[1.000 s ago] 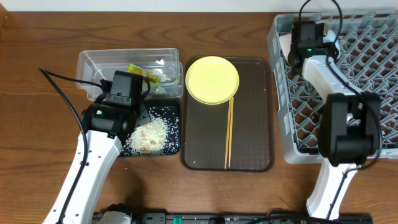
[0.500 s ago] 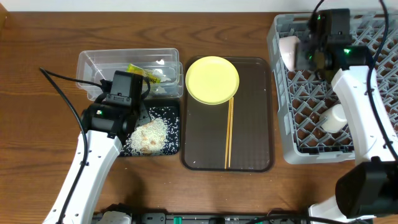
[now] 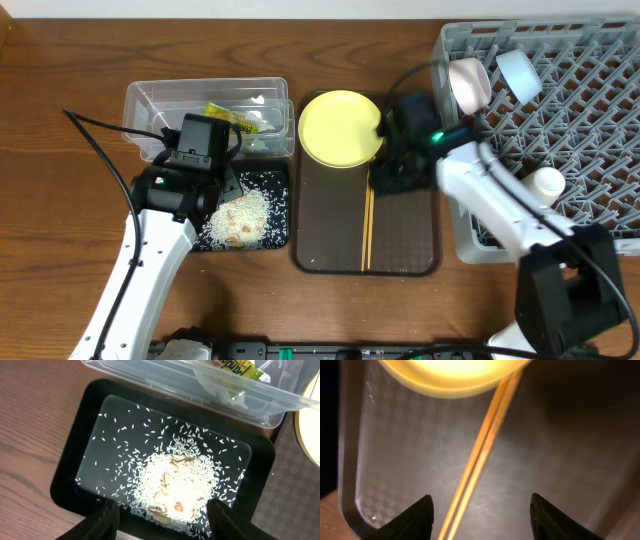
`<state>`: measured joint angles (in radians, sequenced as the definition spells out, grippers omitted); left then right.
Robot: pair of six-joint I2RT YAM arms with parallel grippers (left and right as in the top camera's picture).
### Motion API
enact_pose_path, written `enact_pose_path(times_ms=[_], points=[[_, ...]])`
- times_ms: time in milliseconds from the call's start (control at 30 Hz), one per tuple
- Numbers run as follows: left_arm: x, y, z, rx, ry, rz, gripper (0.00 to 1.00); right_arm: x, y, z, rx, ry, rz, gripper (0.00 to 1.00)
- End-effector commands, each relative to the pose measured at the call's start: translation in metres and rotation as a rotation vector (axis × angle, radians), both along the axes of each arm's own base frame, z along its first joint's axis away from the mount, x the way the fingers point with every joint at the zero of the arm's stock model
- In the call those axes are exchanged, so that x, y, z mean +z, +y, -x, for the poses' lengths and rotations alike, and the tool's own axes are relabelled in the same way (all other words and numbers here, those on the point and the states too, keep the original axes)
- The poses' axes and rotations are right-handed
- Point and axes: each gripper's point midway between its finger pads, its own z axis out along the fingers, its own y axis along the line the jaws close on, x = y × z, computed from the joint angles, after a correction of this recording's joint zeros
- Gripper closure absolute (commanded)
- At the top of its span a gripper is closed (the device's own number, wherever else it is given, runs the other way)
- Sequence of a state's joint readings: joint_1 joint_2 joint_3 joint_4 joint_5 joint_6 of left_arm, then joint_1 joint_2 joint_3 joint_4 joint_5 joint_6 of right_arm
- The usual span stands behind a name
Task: Sort waste into correct bins and load items into the dishwasher rack
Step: 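Reach the right gripper to the wooden chopsticks on the brown tray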
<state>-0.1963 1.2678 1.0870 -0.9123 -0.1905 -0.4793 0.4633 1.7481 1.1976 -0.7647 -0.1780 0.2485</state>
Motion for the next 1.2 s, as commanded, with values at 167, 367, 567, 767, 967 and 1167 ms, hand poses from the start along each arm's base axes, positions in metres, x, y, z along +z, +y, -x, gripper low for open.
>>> enact_pose_path(times_ms=[167, 367, 567, 767, 967, 1167], points=[[0.002, 0.004, -0.002, 0.027, -0.006, -0.011, 0.4, -0.045, -0.003, 0.024, -0.104, -0.059, 0.168, 0.45], [0.002, 0.004, -0.002, 0.027, -0.007, -0.011, 0.4, -0.052, -0.011, 0.03, -0.15, -0.054, 0.205, 0.46], [0.002, 0.004, -0.002, 0.027, -0.006, -0.011, 0.4, -0.056, -0.014, 0.035, -0.185, -0.037, 0.206, 0.46], [0.002, 0.004, -0.002, 0.027, -0.006, -0.011, 0.4, -0.057, -0.009, 0.036, -0.179, -0.024, 0.181, 0.45], [0.001, 0.001, -0.001, 0.02, -0.002, 0.007, 0.4, -0.059, -0.009, 0.04, -0.187, -0.011, 0.176, 0.45], [0.001, 0.001, -0.001, 0.019, -0.002, 0.009, 0.4, -0.064, -0.013, 0.045, -0.212, 0.006, 0.182, 0.44]])
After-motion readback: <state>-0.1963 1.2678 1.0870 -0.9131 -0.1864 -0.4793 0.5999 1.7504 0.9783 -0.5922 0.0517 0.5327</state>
